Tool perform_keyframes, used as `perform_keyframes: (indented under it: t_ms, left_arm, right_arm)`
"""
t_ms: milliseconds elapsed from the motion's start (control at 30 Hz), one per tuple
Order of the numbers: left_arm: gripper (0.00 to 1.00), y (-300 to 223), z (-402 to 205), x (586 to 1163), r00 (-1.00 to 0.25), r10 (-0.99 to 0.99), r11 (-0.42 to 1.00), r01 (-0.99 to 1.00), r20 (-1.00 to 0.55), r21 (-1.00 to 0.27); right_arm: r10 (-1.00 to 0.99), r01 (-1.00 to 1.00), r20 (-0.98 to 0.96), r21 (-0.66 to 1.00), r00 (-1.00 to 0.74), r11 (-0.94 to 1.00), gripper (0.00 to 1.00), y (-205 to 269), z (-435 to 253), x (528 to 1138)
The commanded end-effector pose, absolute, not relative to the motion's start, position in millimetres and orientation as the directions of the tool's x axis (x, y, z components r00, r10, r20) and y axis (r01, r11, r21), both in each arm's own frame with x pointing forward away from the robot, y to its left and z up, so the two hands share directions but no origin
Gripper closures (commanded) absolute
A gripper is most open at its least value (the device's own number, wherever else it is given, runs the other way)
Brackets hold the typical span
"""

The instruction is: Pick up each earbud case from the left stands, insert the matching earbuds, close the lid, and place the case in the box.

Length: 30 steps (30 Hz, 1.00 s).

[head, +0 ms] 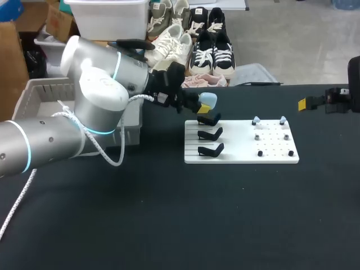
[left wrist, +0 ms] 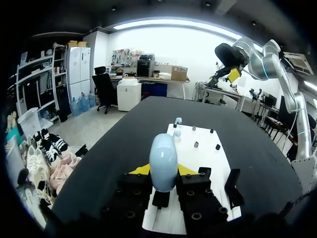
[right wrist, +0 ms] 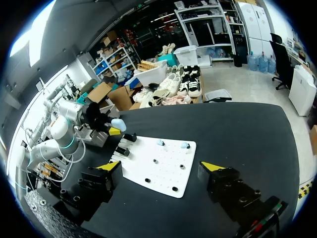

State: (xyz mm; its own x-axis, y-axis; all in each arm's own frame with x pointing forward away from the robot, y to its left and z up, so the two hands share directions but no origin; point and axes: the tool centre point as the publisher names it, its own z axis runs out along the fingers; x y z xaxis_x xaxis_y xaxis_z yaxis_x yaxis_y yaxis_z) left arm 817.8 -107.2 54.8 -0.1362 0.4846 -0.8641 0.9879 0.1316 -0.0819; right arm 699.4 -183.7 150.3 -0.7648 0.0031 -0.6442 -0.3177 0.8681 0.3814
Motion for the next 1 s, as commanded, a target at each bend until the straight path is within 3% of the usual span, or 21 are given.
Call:
perform_keyframes:
  t_ms: [33, 633, 1000]
  left_arm:
    - [1.00, -107, 69, 794, -0.140, 0.494, 0.180, 0.982, -0.858, -0.056]
    - [1.00, -146, 101, 773, -0.098, 0.509, 0.166, 0.986, -0.855, -0.015]
    - [1.00, -165, 104, 757, -0.033, 0.569, 0.169, 0.983, -0.822, 0.077]
  right_arm:
    - [0.001, -0.321, -0.644, 0.383, -0.765, 0.866, 0.00, -185, 150, 700]
    - [-0.176, -0.493, -0.626, 0.377, -0.759, 0.784, 0.00, -112, 136, 717]
    - [-0.231, -0.543, -0.605, 0.404, -0.762, 0.736, 0.00, -82, 122, 730]
